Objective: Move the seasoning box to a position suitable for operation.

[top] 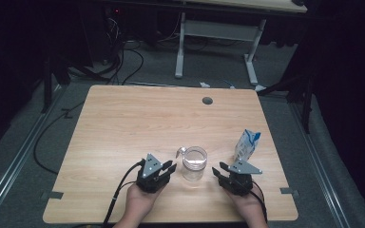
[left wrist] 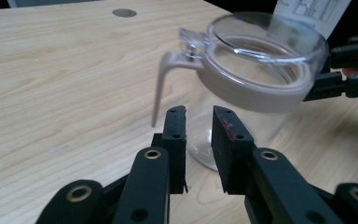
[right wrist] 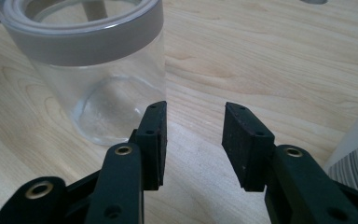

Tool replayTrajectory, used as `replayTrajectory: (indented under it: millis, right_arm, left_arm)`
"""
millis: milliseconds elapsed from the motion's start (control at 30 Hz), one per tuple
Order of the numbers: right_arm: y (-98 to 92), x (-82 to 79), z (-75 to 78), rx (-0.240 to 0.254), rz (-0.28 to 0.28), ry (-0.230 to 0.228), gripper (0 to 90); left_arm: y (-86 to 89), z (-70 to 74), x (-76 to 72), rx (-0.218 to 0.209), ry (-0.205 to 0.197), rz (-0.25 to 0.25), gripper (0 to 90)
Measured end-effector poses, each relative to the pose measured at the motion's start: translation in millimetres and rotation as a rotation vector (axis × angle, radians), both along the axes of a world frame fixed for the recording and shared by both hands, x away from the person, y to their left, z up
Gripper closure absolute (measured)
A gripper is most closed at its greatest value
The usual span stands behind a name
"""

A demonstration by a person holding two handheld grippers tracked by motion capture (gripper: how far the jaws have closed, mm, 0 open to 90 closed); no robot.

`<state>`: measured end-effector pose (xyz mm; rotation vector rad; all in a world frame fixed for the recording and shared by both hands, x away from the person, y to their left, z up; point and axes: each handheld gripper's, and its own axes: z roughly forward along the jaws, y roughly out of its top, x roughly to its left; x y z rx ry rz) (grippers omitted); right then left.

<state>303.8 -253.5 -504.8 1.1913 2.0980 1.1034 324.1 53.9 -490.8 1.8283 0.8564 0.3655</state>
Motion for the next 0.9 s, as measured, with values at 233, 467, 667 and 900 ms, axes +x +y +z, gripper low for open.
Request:
replayTrajectory:
  millis: [233,467,667,900]
  right_arm:
    - [1.4,1.0,1.3,0.006,-0.005,-0.005,63.3]
    - [2.5,1.5,3.1,0.007,-0.002,-0.024,66.4]
    - [1.7,1.8,4.9,0.011,0.005,-0.034,69.6]
    - [1.5,2.2,5.8,0.012,0.008,-0.034,72.8]
  left_arm:
    - [5.0,10.6,11.1,0.019,-0.005,0.023,73.5]
    - [-1.8,17.9,22.9,0.030,0.021,0.018,76.0]
    - [-6.2,21.7,30.0,0.019,0.008,0.026,74.5]
    - [-12.4,29.1,35.0,0.016,-0.035,0.020,81.6]
